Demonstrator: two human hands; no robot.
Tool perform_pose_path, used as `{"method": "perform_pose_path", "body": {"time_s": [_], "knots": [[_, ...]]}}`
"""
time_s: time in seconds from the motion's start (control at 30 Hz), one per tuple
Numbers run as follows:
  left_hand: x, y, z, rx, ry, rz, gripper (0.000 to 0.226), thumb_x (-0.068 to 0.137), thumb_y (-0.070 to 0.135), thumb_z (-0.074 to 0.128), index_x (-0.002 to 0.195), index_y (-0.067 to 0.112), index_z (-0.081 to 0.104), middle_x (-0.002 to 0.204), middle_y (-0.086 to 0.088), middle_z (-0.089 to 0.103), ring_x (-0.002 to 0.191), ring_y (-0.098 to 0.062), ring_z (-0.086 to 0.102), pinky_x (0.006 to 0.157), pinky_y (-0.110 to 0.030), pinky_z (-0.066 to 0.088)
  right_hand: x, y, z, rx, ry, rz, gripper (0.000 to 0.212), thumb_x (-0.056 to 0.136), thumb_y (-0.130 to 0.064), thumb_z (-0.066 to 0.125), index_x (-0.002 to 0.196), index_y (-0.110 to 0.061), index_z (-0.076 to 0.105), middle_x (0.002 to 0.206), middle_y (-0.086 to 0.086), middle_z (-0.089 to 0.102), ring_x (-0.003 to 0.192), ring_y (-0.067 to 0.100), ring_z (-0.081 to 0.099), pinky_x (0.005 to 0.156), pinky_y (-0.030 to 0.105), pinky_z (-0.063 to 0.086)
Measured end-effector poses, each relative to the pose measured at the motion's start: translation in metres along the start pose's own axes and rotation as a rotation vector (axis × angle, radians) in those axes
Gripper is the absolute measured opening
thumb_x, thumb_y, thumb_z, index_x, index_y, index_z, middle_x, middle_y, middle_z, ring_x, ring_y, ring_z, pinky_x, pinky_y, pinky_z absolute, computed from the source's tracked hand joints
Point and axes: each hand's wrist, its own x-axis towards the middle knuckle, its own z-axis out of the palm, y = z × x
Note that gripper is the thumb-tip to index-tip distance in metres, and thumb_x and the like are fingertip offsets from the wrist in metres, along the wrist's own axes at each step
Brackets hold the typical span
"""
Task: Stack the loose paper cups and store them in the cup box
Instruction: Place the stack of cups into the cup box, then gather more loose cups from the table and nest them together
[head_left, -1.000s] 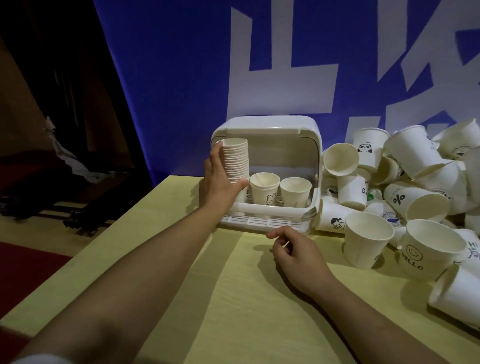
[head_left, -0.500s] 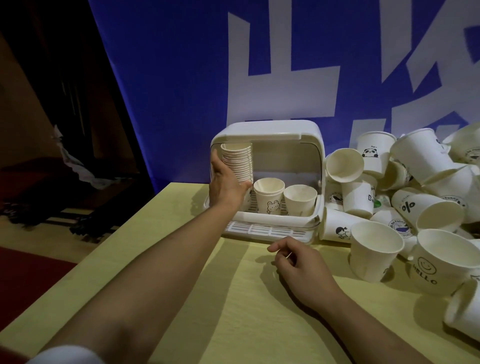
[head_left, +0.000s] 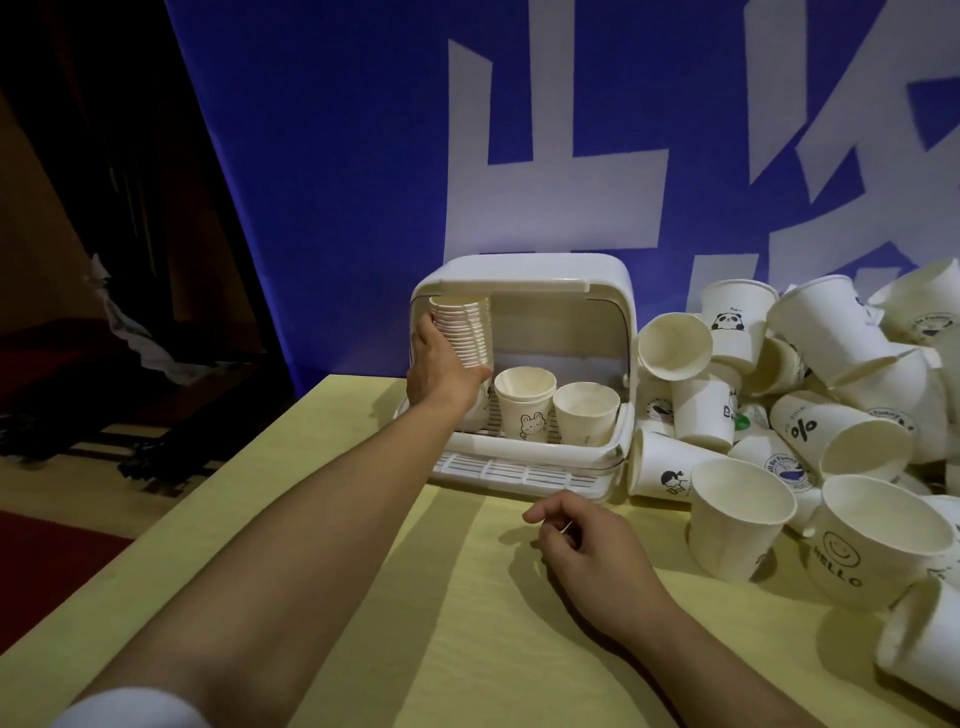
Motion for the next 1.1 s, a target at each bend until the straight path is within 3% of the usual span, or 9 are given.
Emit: {"method": "perform_pose_path", "body": {"time_s": [0.2,0.3,0.5,0.6,0.7,0.8,0.9,1.0,1.1], "knots": [[-0.010,0.004,-0.009,0.072,-0.102,-0.086,0.110,0.078,0.033,0.085,0.156,0.016,0.010,0.158,-0.009,0.030,0.136,-0.037,0.045,0.102,-0.051,0.043,-0.001,-0.001,-0.001,-0.016,-0.009,0.002,0.023,0.094,-0.013,0.055,0.091,-0.033,0.066,0.068,-0.003,0.064,0.070,0.020,0.064,0.064,0.035,0.051],[-0.027,0.002,-0.022,-0.068,-0.023,-0.088,0.089,0.085,0.032,0.079,0.154,0.021,0.024,0.155,-0.002,0.037,0.132,-0.030,0.050,0.101,-0.048,0.045,-0.003,-0.003,-0.002,-0.021,-0.007,0.007,0.024,0.094,-0.012,0.055,0.091,-0.033,0.066,0.072,0.000,0.066,0.069,0.020,0.063,0.064,0.034,0.050],[-0.100,-0.016,-0.038,-0.645,0.158,-0.077,0.039,0.094,0.014,0.065,0.129,0.025,0.052,0.120,0.012,0.060,0.086,0.004,0.058,0.064,-0.006,0.041,-0.009,-0.012,-0.003,-0.015,0.009,0.017,0.023,0.095,-0.010,0.053,0.093,-0.029,0.067,0.080,0.005,0.069,0.076,0.026,0.068,0.070,0.040,0.053],[-0.138,-0.017,-0.035,-0.780,0.045,-0.059,0.026,0.095,0.014,0.063,0.115,0.030,0.056,0.106,0.011,0.064,0.085,-0.009,0.063,0.063,-0.008,0.044,-0.016,-0.023,-0.007,0.002,0.047,0.010,0.021,0.095,-0.010,0.054,0.096,-0.025,0.068,0.082,0.000,0.069,0.075,0.021,0.068,0.069,0.037,0.055],[-0.162,-0.015,-0.034,-0.853,-0.291,0.012,0.023,0.096,0.015,0.065,0.111,0.031,0.060,0.098,0.009,0.066,0.073,-0.009,0.062,0.058,-0.017,0.047,-0.025,-0.043,-0.024,0.065,0.213,-0.025,0.019,0.096,-0.012,0.056,0.098,-0.025,0.069,0.079,-0.010,0.066,0.068,0.007,0.061,0.062,0.024,0.053],[-0.181,-0.015,-0.032,-0.794,-0.620,0.151,0.023,0.094,0.014,0.068,0.110,0.032,0.065,0.097,0.005,0.068,0.073,-0.011,0.061,0.063,-0.025,0.052,-0.034,-0.062,-0.058,-0.146,0.377,-0.159,0.016,0.093,-0.016,0.059,0.099,-0.026,0.069,0.082,-0.013,0.066,0.071,0.005,0.059,0.062,0.020,0.047],[-0.197,-0.018,-0.026,-0.706,-0.783,0.218,0.025,0.091,0.016,0.070,0.104,0.037,0.069,0.094,0.010,0.068,0.075,-0.017,0.056,0.067,-0.034,0.053,-0.041,-0.068,-0.092,-0.670,0.461,-0.198,0.029,0.088,-0.029,0.064,0.117,-0.028,0.062,0.111,-0.006,0.064,0.101,0.015,0.055,0.084,0.032,0.044],[-0.207,-0.019,-0.025,-0.679,-0.829,0.235,0.022,0.091,0.018,0.070,0.103,0.037,0.070,0.094,0.009,0.066,0.073,-0.014,0.051,0.062,-0.028,0.049,-0.037,-0.057,-0.115,-1.113,0.262,0.033,0.066,0.086,-0.052,0.061,0.143,-0.031,0.036,0.148,0.003,0.042,0.137,0.032,0.030,0.109,0.050,0.025],[-0.208,-0.020,-0.026,-0.688,-0.824,0.254,0.023,0.091,0.018,0.070,0.103,0.038,0.070,0.096,0.009,0.066,0.071,-0.011,0.050,0.056,-0.025,0.046,-0.027,-0.039,-0.121,-1.240,0.090,0.163,0.077,0.086,-0.060,0.052,0.150,-0.030,0.023,0.154,0.006,0.037,0.144,0.033,0.023,0.116,0.057,0.009]]}}
